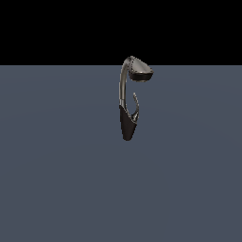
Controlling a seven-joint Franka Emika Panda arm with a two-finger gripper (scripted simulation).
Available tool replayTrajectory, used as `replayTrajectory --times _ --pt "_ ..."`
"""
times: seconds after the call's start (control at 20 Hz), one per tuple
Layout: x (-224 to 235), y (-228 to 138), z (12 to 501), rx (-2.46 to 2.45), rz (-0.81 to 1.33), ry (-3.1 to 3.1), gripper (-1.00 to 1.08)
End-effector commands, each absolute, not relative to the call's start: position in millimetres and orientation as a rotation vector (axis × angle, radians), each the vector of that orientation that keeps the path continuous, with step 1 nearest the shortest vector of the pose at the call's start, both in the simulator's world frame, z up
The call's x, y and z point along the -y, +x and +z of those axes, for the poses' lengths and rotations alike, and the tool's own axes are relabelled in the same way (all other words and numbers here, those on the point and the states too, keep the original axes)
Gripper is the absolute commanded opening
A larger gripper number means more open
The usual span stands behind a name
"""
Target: Turn on the faucet by rotating a designated handle.
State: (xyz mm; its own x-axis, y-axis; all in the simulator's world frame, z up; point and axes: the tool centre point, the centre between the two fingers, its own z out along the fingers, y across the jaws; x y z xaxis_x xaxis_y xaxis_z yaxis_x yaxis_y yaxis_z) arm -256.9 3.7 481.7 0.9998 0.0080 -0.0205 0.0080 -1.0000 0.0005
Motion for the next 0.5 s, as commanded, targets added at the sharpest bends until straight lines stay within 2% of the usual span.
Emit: replayTrajectory --times 0.0,0.45 --pt "-5 -259 481 -0.016 -0.044 3.141 -1.0" --pt "-6 -249 479 0.031 -0.06 3.161 -1.0"
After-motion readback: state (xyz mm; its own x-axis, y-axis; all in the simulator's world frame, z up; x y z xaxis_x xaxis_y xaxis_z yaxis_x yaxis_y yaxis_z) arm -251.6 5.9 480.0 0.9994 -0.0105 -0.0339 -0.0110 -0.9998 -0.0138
